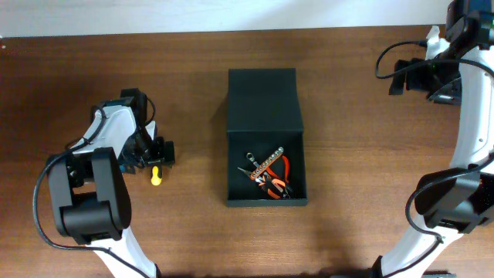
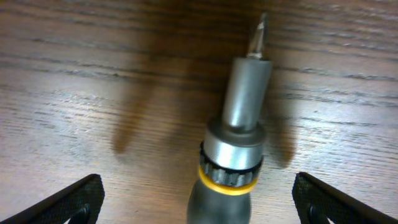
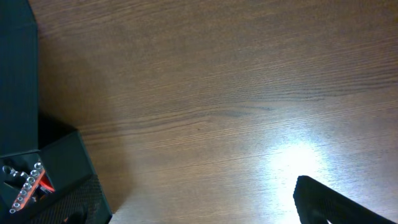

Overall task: Pack container
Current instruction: 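Lower the left gripper and close it on the screwdriver handle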

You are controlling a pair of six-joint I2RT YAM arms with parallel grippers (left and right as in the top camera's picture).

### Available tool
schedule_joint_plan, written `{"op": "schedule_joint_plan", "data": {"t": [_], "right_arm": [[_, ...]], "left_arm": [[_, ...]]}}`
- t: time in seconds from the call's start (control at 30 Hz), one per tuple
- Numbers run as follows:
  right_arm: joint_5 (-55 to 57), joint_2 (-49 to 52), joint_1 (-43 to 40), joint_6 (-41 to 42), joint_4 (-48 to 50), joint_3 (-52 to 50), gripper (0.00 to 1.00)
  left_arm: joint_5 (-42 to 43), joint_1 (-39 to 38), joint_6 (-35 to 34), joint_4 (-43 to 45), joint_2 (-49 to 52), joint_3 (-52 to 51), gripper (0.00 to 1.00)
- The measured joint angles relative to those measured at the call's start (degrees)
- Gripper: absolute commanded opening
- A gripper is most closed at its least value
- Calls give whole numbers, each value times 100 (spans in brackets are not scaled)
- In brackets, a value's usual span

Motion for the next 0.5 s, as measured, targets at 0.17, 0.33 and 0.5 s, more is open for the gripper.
{"op": "schedule_joint_plan", "data": {"t": [0.17,0.33,0.5], "right_arm": [[0,0,0,2,0,0,99],[0,0,0,2,0,-2,99],[0,0,0,0,2,0,99]], "left_arm": [[129,-4,2,57,2,0,99],[168,-4,2,59,94,0,99],[175,-4,2,52,149,4,99]]}}
